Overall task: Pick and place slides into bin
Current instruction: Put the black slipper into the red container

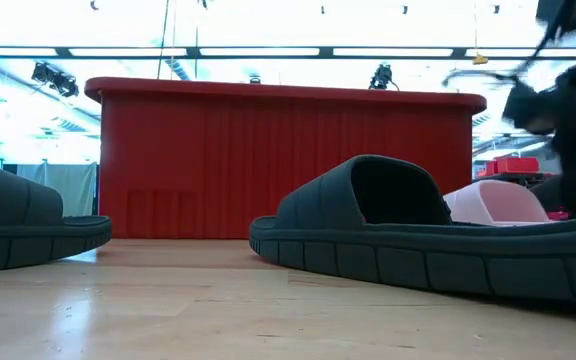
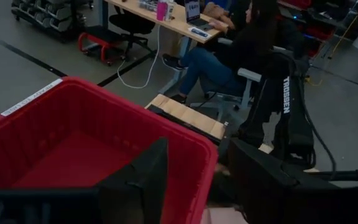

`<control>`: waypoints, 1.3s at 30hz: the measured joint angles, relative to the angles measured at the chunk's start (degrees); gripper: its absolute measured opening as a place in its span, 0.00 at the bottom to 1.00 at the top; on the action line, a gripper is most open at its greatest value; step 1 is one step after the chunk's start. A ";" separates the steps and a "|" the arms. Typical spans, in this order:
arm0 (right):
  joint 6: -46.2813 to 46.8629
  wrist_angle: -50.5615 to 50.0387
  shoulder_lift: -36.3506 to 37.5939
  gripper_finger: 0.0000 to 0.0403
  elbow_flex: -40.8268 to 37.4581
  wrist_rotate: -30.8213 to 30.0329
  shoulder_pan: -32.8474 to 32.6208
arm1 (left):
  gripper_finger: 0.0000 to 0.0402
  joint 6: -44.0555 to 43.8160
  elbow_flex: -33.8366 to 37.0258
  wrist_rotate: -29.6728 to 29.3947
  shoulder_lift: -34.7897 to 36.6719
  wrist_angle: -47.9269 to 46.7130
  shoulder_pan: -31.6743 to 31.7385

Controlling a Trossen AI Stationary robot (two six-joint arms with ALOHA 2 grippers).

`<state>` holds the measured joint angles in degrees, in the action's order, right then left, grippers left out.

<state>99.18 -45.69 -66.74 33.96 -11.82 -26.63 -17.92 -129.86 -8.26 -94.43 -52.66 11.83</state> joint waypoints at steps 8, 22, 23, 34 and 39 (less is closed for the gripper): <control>-3.02 0.43 3.78 0.02 20.18 4.45 -10.11 | 0.44 -0.96 -0.08 0.03 1.23 2.03 -3.28; -59.36 8.33 -4.82 0.01 53.12 -13.38 21.61 | 0.44 5.23 -0.01 -0.02 3.48 8.65 -5.23; -61.03 8.18 -7.22 0.01 54.61 -10.52 25.28 | 0.44 5.10 -0.07 -0.04 3.58 9.89 -5.20; -66.49 14.44 -36.54 0.01 61.41 3.65 47.90 | 0.44 10.13 -0.09 -0.13 5.21 18.03 -5.30; -62.77 29.22 -46.28 0.01 61.37 4.36 49.66 | 0.43 13.46 -0.02 -0.19 5.72 16.53 -5.24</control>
<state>36.40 -16.47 -113.01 95.33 -7.46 23.03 -4.46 -129.88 -8.45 -88.71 -36.12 6.59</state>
